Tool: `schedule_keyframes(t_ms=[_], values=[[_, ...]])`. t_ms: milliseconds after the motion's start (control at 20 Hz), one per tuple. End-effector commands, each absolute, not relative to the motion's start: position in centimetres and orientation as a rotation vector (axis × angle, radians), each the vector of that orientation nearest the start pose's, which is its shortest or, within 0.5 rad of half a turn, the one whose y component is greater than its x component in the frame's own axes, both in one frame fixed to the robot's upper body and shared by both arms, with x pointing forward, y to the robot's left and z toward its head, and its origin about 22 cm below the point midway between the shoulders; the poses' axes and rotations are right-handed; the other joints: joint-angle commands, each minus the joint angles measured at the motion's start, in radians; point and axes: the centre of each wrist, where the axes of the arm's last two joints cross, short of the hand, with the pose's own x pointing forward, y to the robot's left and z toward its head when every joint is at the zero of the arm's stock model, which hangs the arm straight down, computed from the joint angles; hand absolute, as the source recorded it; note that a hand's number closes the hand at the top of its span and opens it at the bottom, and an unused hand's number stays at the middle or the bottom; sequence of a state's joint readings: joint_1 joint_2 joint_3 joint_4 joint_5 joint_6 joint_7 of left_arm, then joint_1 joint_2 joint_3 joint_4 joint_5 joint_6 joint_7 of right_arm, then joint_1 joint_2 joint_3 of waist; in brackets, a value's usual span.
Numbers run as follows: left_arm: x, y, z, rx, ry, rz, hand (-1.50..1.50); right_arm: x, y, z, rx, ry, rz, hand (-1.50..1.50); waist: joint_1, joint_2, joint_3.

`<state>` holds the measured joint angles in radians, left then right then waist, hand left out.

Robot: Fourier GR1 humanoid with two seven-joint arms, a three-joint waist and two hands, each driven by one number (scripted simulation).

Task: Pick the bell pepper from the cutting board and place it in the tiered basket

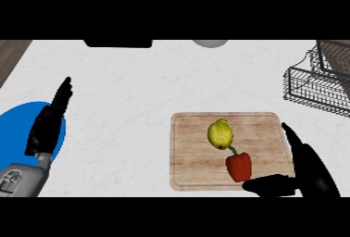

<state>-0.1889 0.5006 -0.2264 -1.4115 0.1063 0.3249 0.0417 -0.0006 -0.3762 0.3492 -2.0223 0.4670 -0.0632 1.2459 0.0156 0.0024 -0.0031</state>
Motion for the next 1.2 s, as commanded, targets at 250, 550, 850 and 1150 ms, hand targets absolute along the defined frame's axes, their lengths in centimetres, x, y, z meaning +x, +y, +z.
schedule_keyframes(t_ms=[250,550,850,1150], values=[[28.2,29.9,4.0,0.432,-1.545,-0.231,0.00,20.6,-17.6,9.8,-0.771,-0.584,0.425,-1.50,-0.015,-0.004,0.000],[27.4,28.4,3.5,0.417,-1.521,-0.235,0.00,20.7,-16.4,9.6,-0.827,-0.573,0.451,-1.50,-0.014,-0.005,0.000],[27.9,30.1,3.4,0.435,-1.545,-0.230,0.00,21.4,-15.0,9.2,-0.826,-0.558,0.459,-1.50,-0.014,-0.002,0.001],[27.2,30.5,3.2,0.434,-1.537,-0.244,0.00,21.2,-15.8,8.2,-0.825,-0.500,0.442,-1.50,-0.015,-0.004,0.002]])
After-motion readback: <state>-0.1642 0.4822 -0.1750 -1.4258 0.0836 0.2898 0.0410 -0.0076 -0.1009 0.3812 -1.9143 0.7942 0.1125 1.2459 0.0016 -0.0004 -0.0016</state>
